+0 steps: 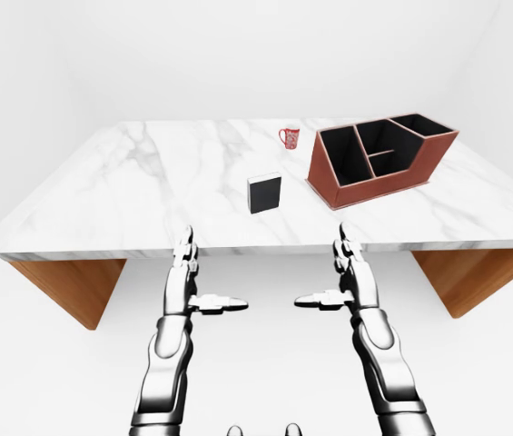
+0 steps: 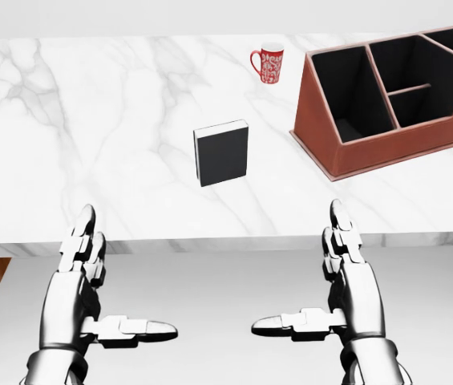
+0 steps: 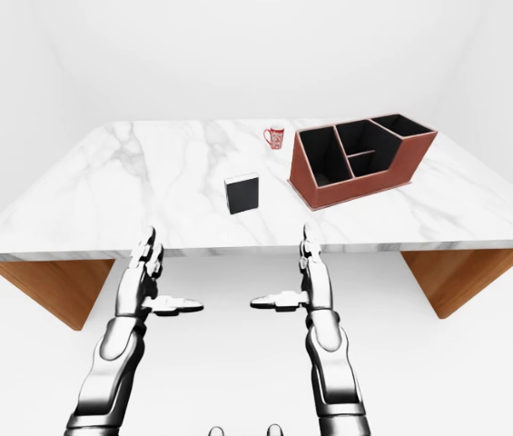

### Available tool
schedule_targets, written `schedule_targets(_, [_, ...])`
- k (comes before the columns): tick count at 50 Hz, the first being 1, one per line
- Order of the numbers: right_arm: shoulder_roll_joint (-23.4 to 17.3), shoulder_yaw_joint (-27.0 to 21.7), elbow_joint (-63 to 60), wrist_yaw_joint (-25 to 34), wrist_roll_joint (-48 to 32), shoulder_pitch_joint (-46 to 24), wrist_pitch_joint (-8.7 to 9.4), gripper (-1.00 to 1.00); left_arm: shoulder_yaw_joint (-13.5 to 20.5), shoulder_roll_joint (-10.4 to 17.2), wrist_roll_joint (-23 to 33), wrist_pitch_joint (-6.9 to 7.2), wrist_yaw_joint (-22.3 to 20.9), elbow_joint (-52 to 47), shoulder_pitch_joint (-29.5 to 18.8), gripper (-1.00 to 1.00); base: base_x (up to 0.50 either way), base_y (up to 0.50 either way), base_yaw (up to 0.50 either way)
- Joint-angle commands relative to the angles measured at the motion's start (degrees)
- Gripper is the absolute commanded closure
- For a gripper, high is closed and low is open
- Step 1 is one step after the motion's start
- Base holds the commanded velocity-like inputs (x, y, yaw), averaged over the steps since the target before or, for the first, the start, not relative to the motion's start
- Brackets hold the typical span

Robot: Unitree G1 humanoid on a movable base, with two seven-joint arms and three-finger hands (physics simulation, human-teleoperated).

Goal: Pick up the book and place it in the left compartment of the caddy.

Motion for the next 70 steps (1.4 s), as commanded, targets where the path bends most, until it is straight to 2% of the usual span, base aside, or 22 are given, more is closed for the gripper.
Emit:
schedule_targets(1, [-0.6, -1.5, 0.6, 1.1, 0.3, -0.2, -0.24, -1.0, 0.7, 0.5, 0.7, -1.34, -1.6, -0.3, 0.5, -1.0, 0.0, 0.0, 0.0])
schedule_targets(2, [-0.5, -1.6, 0.5, 1.6, 1.3, -0.3, -0.12, -1.0, 0.6, 0.5, 0.7, -1.03, -1.6, -0.9, 0.7, -1.0, 0.0, 0.0, 0.0])
schedule_targets(5, [-0.7, -1.6, 0.3, 1.3, 0.7, -0.1, 0.02, -1.0, 0.7, 0.4, 1.2, -2.7, -1.1, -2.2, 1.0, -1.0, 0.0, 0.0, 0.0])
schedule_targets(7, [-0.7, -1.7, -0.3, 1.3, 1.0, 0.0, 0.18, -1.0, 0.6, 0.3, 0.8, -2.97, -1.5, -1.9, 1.1, -1.0, 0.0, 0.0, 0.0])
schedule_targets(9, [-1.0, -1.5, -0.2, 0.6, -0.6, 0.0, -0.11, -1.0, 0.5, 0.3, 0.9, -2.67, -1.4, -3.0, 1.3, -1.0, 0.0, 0.0, 0.0])
schedule_targets(11, [-0.9, -1.5, -0.4, 0.6, -0.8, 0.1, -0.16, -1.0, 0.6, 0.4, 0.9, -3.46, -1.5, -1.6, 0.9, -1.0, 0.0, 0.0, 0.0])
schedule_targets(13, [-1.1, -1.4, -0.8, -0.2, -2.5, 0.2, -0.44, -1.0, 0.4, 0.4, 0.9, -3.38, -1.8, -1.6, 0.9, -1.0, 0.0, 0.0, 0.0])
schedule_targets(18, [-1.1, -2.1, -3.8, -0.1, -2.0, 0.9, 0.27, -1.0, 0.2, 0.4, 1.5, -3.51, -1.8, -2.1, 1.2, -1.0, 0.0, 0.0, 0.0])
schedule_targets(20, [-1.1, -2.8, -9.6, -0.8, -2.2, 2.5, 1.74, -1.0, 0.3, 0.4, 1.4, -4.24, -1.9, -1.2, 0.9, -1.0, 0.0, 0.0, 0.0])
schedule_targets(23, [-0.9, -3.2, -15.6, -0.4, -2.3, 3.8, 4.91, -1.0, 0.4, 0.3, 1.3, -3.4, -1.8, -2.3, 1.1, -1.0, 0.0, 0.0, 0.0])
schedule_targets(27, [-1.0, -4.0, -17.4, 0.0, -1.7, 3.8, 4.91, -1.0, 0.3, 0.3, 1.5, -3.23, -1.7, -2.8, 1.3, -1.0, 0.0, 0.0, 0.0])
schedule_targets(28, [-1.1, -4.4, -19.5, 0.3, -1.2, 4.1, 4.91, -1.0, 0.4, 0.4, 1.4, -4.04, -1.7, -1.6, 0.9, -1.0, 0.0, 0.0, 0.0])
schedule_targets(36, [-1.8, -9.5, -30.1, 0.8, 0.9, 3.8, 4.91, -1.0, 1.0, 0.4, 1.4, -3.53, -0.8, -1.5, 0.5, -1.0, 0.0, 0.0, 0.0])
schedule_targets(39, [-1.9, -11.1, -33.1, 1.3, 1.7, 3.9, 4.91, -1.0, 0.7, 0.4, 1.6, -4.07, -0.8, -1.7, 0.6, -1.0, 0.0, 0.0, 0.0])
schedule_targets(40, [-1.9, -11.5, -34.4, 1.3, 2.0, 3.9, 4.91, -1.0, 0.5, 0.3, 2.2, -3.51, -0.3, -2.8, 1.1, -1.0, 0.0, 0.0, 0.0])
schedule_targets(45, [-2.5, -14.9, -39.5, 2.2, 3.7, 3.4, 4.91, -1.0, 0.7, 0.4, 1.8, -4.0, -0.4, -1.8, 0.7, -1.0, 0.0, 0.0, 0.0])
schedule_targets(48, [-3.1, -17.4, -42.5, 2.6, 5.2, 2.7, 4.91, -1.0, 0.6, 0.3, 2.0, -3.37, -0.2, -2.7, 1.0, -1.0, 0.0, 0.0, 0.0])
schedule_targets(55, [-4.1, -21.4, -43.3, 3.8, 7.6, 2.0, 4.91, -1.0, 0.6, 0.2, 1.8, -3.61, -0.1, -3.7, 1.4, -1.0, 0.0, 0.0, 0.0])
schedule_targets(62, [-6.3, -28.7, -45.5, 6.0, 12.3, 1.9, 4.91, -1.0, 0.8, 0.3, 1.4, -4.39, -0.1, -1.8, 0.7, -1.0, 0.0, 0.0, 0.0])
schedule_targets(66, [-7.1, -31.3, -46.7, 6.2, 14.1, 1.8, 4.91, -1.0, 0.8, 0.3, 1.3, -3.85, -0.1, -2.7, 1.0, -1.0, 0.0, 0.0, 0.0])
schedule_targets(67, [-7.5, -34.3, -47.2, 6.3, 16.3, 1.7, 4.91, -1.0, 0.8, 0.3, 1.2, -4.03, -0.1, -2.5, 1.0, -1.0, 0.0, 0.0, 0.0])
schedule_targets(70, [-8.4, -37.7, -47.5, 6.2, 19.6, 1.8, 4.91, -1.0, 0.8, 0.3, 1.2, -4.15, -0.2, -2.3, 0.9, -1.0, 0.0, 0.0, 0.0])
